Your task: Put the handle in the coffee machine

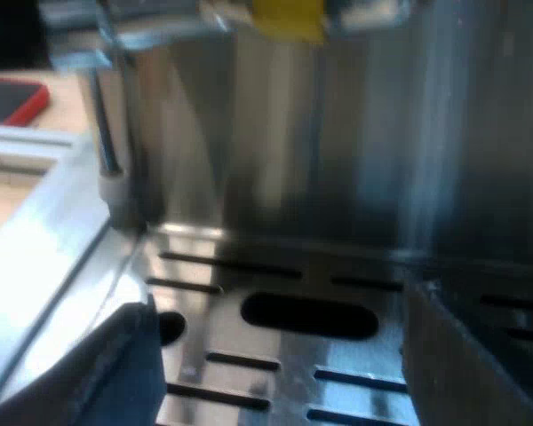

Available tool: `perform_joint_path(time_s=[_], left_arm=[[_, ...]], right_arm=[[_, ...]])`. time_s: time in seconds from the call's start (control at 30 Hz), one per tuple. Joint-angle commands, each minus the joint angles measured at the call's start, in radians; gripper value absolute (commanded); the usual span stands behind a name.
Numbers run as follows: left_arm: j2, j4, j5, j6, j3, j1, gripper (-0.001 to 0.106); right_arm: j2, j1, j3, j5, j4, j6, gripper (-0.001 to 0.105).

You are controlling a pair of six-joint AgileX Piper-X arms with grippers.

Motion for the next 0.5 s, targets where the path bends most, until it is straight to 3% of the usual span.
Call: perform_joint_path(time_s=[0.03,0.1,0.23,0.4,0.5], left_arm=[[-0.036,-0.050,0.138,-0.022,-0.037,0.004,0.000],[-0.036,-0.050,0.143,-0.022,-0.037,0.004,0.000],[-0.036,-0.050,0.143,-0.022,-0.037,0.004,0.000],[-0.036,-0.050,0.143,-0.022,-0.037,0.004,0.000],[-0.036,-0.050,0.143,-0.022,-0.037,0.004,0.000]], right_arm=[[-0.003,-0.033,0.057,-0.047,-0.114,-0.020,0.060],[0.002,-0.047,0.081,-0.068,-0.173,-0.050,0.060],[0.041,-0.067,0.084,-0.120,-0.296,-0.175,0.060],[0.103,-0.069,0.084,-0.119,-0.423,-0.214,0.060],[0.143,-0.069,0.084,-0.101,-0.494,-0.214,0.049]])
